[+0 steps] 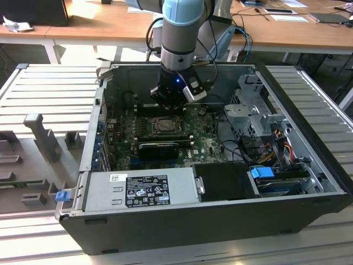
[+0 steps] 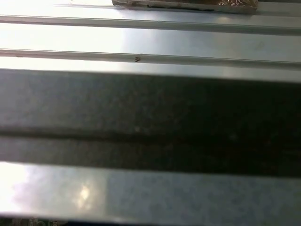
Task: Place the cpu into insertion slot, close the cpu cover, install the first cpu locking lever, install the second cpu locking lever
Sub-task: 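Install the first cpu locking lever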
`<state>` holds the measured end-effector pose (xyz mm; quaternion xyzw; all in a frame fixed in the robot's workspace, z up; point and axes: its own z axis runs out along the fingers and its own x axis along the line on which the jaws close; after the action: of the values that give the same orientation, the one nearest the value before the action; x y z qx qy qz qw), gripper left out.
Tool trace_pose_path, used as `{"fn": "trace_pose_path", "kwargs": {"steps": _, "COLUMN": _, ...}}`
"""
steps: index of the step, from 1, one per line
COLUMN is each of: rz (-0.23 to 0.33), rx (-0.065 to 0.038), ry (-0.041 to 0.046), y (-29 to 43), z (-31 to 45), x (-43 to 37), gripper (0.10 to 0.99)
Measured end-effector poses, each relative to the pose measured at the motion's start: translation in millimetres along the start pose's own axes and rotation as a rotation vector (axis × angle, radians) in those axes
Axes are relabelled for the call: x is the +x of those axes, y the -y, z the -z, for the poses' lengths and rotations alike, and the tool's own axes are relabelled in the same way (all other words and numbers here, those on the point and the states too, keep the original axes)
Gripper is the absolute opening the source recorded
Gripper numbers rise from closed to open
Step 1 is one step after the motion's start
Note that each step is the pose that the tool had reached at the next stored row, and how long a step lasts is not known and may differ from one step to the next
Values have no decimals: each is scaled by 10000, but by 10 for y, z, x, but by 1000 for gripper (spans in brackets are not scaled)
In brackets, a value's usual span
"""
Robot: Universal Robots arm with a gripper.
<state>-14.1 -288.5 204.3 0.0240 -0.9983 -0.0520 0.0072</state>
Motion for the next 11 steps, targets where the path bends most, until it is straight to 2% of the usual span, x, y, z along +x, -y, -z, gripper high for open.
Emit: {"fn": "trace_pose_path", "kwargs": {"steps": 11, "rz": -1, "rx": 36, "ry": -3, "y": 8, "z": -2, "x": -17, "gripper": 106}}
